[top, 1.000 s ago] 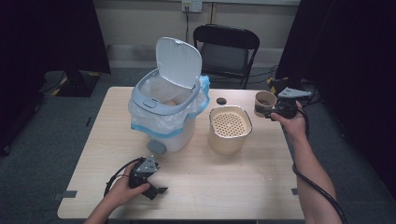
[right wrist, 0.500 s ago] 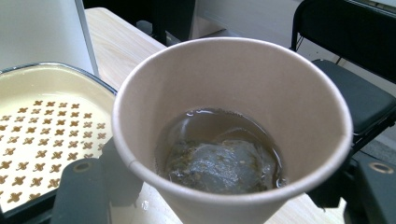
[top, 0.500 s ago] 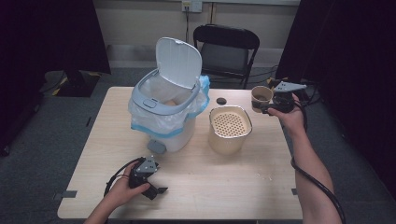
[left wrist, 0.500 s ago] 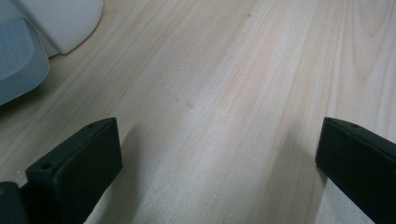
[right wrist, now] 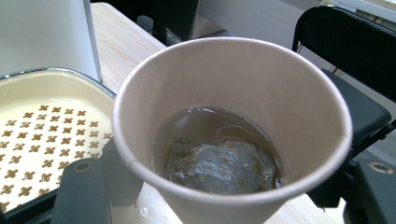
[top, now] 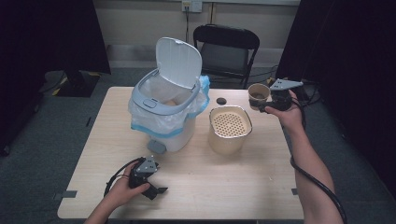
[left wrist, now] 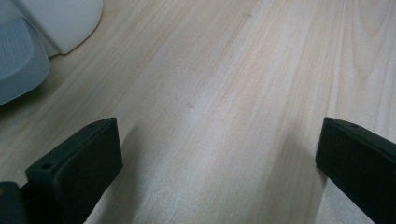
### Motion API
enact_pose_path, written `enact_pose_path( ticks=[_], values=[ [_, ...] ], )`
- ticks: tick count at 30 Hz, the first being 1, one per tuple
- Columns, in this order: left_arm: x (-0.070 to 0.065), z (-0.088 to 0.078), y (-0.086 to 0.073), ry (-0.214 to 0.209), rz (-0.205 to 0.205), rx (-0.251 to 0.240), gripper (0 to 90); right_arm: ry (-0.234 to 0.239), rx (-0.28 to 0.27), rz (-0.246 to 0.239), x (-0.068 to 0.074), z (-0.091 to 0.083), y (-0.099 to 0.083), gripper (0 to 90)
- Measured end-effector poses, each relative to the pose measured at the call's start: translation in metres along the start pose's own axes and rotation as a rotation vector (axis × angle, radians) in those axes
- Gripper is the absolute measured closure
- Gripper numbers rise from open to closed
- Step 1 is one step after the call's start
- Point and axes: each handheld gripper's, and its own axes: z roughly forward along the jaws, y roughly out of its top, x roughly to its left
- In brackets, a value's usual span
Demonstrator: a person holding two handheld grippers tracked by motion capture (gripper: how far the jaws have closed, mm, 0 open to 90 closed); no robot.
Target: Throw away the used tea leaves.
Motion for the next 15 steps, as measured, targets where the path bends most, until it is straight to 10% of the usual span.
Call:
enact_pose_path(
  ticks=[15],
  values=[
    [-0.001,0.000,0.000,0.001,-0.005,0.001,0.0,-0.099,-0.004,-0.213,0.020,0.000,0.015,29.0]
  ],
)
